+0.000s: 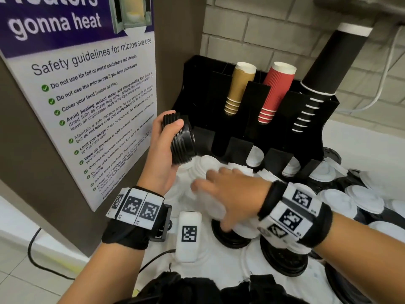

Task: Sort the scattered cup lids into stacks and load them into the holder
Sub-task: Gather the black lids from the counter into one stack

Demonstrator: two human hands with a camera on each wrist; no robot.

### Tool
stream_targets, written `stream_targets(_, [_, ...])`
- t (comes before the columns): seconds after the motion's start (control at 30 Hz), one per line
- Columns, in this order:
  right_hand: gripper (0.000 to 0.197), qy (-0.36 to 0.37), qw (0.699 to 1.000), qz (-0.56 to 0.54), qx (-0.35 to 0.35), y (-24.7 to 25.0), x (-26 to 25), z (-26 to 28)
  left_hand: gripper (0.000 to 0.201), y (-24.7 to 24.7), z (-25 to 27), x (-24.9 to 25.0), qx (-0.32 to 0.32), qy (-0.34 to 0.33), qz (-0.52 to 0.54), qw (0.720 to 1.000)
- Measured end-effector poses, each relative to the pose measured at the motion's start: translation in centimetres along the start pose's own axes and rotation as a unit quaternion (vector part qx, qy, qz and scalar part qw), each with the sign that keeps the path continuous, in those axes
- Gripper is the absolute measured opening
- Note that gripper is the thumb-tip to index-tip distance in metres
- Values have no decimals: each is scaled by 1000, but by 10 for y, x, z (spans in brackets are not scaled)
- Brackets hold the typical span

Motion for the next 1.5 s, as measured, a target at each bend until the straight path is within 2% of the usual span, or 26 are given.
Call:
stream_targets(0.07, [96,-42,993,53,100,28,11,0,39,1,0,1,-1,-3,7,1000])
stream_targets(0.13, [86,-52,986,76,136,39,13,0,40,1,0,2,-2,-6,4,1000])
stream_targets(0.23, [69,4,996,69,59,20,0,1,35,3,-1,4,5,-11,6,1000])
stream_targets(0.3, [78,17,995,93,-34,-6,-8,5,41,4,-2,3,7,-10,7,1000])
stream_targets(0.37, [87,14,986,139,-97,-28,-10,8,49,4,-2,2,4,-5,2,1000])
stream_targets(0.5, [85,11,981,171,-95,-42,-8,7,53,3,0,-1,-2,-1,-9,1000])
stream_targets(0.67, [91,24,994,97,-48,-29,1,6,53,2,0,-1,-3,-2,-1,1000])
stream_targets(0.83, [76,36,995,-78,58,6,13,6,52,5,1,3,17,-21,5,1000])
stream_targets(0.9, [78,33,978,-178,104,23,24,7,52,9,2,7,53,-44,10,998])
stream_targets(1.0, [79,29,925,-322,199,48,44,10,48,11,3,11,85,-73,10,994])
stream_targets(1.1, [74,19,858,-423,290,67,62,11,41,4,4,9,53,-57,-3,997])
stream_targets(1.17, [72,33,821,-481,307,74,66,12,36,-5,5,5,2,-26,-5,1000])
stream_targets(1.3, [74,74,806,-517,278,76,63,12,37,-20,11,-2,-76,23,-17,997])
stream_targets(1.5, [78,101,790,-545,262,73,55,10,39,-28,16,-4,-75,31,-23,996])
Point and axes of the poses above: each hand's wrist, its own z-axis away from the middle knuckle, its own y-axis out of the back of the hand, x = y × z, the point moved 7 cm from there along -z, towards the middle knuckle, and after that the axes turned 3 degrees about -z, right-handed, at the moved point
